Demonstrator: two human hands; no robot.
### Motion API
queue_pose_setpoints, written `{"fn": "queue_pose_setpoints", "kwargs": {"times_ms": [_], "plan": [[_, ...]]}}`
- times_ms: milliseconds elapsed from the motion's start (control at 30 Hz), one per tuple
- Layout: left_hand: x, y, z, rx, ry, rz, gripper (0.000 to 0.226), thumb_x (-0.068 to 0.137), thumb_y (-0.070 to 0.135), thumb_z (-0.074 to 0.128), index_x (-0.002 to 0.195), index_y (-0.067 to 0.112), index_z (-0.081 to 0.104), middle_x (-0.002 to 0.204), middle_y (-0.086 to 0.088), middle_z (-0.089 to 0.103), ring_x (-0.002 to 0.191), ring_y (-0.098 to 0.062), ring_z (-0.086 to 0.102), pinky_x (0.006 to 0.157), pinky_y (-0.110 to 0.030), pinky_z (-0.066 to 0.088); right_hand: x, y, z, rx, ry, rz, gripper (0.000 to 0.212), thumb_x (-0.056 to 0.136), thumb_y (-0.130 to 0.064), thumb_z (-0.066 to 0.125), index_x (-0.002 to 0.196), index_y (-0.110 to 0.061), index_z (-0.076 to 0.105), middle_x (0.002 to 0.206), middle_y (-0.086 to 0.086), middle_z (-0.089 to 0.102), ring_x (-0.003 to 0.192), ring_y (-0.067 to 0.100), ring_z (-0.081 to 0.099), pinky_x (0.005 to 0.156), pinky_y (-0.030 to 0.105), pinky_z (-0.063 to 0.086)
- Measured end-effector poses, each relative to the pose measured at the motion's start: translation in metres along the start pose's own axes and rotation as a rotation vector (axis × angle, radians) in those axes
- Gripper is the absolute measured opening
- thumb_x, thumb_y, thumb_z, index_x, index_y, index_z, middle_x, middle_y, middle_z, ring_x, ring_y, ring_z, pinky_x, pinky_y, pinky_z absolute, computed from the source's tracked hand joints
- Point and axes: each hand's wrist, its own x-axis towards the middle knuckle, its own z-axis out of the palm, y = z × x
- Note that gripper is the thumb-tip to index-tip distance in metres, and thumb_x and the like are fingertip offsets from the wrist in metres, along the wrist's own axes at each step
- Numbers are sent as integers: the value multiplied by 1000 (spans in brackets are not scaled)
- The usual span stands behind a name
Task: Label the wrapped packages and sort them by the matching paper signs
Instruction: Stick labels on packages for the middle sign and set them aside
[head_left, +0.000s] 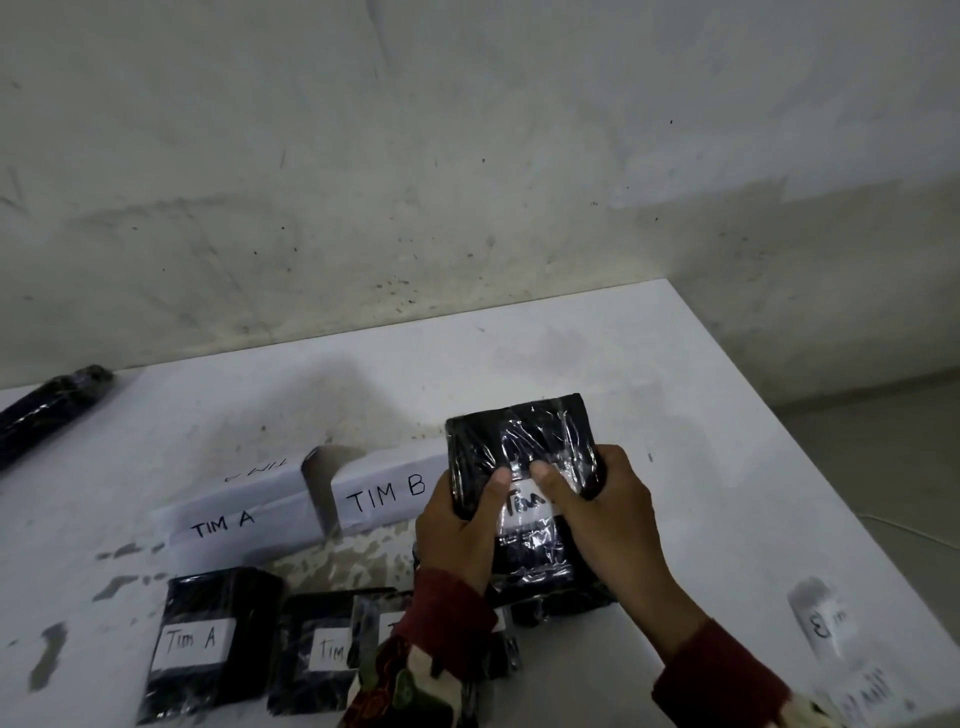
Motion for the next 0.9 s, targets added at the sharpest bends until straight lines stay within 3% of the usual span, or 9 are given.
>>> {"fn": "queue_pose_setpoints", "kwargs": {"times_ms": [67,167,267,400,467,533,633,733,900], "plan": [[3,-3,-1,5,29,-8,7,79,40,63,81,33,61,80,17,67,81,3,61,65,-11,45,1,2,-2,-2,7,-50,19,79,-44,64,87,-33,50,71,-16,61,63,-8,59,51,7,40],[4,-6,0,-77,19,-48,9,85,34,58,82,28,63,89,3,70,90,-21,66,81,-38,54,4,5,-2,-41,4,-112,10,89,-35,55,89,-25,52,68,-13,57,61,-9,56,51,3,39],[4,-6,-1,-158,28,-84,18,89,30,52,78,23,64,85,-7,70,86,-31,65,83,-50,53,7,6,-5,-37,-28,-142,8,94,-27,48,87,-24,52,70,-15,55,63,-15,54,52,-1,37],[10,-5,-9,-185,-67,-129,27,83,42,53,92,18,61,89,-8,69,84,-29,64,83,-48,53,6,8,-13,83,-243,-64,9,88,-35,54,97,-37,54,88,-13,65,81,-1,61,66,3,43],[12,-7,-15,-129,-205,-106,51,61,49,67,103,23,53,96,0,66,87,-19,66,79,-38,55,4,13,-16,149,-357,-25,40,80,-35,67,116,-37,49,104,-14,65,94,1,64,80,17,51],[13,-8,-19,-51,-316,-48,67,47,36,80,103,27,46,100,2,65,84,-9,68,67,-23,56,2,15,-18,169,-372,-16,53,77,-27,71,124,-31,45,109,-12,65,95,2,65,81,22,53],[17,-12,-23,-36,-353,-26,60,56,15,82,101,27,43,98,1,64,77,1,67,60,-13,52,3,14,-21,183,-390,-39,43,83,-17,66,121,-30,49,106,-9,67,92,3,67,75,18,54],[20,-14,-26,-5,-371,-8,46,73,8,73,100,29,43,99,0,62,80,-1,66,67,-18,54,5,14,-24,167,-404,-61,34,88,-13,59,107,-40,54,98,-11,71,89,4,67,75,19,55],[22,-16,-31,43,-444,-1,33,84,13,61,108,28,43,108,-4,60,102,-21,60,91,-39,50,4,18,-26,197,-415,-31,34,93,-13,51,100,-46,56,92,-20,72,86,-1,67,67,11,52]]}}
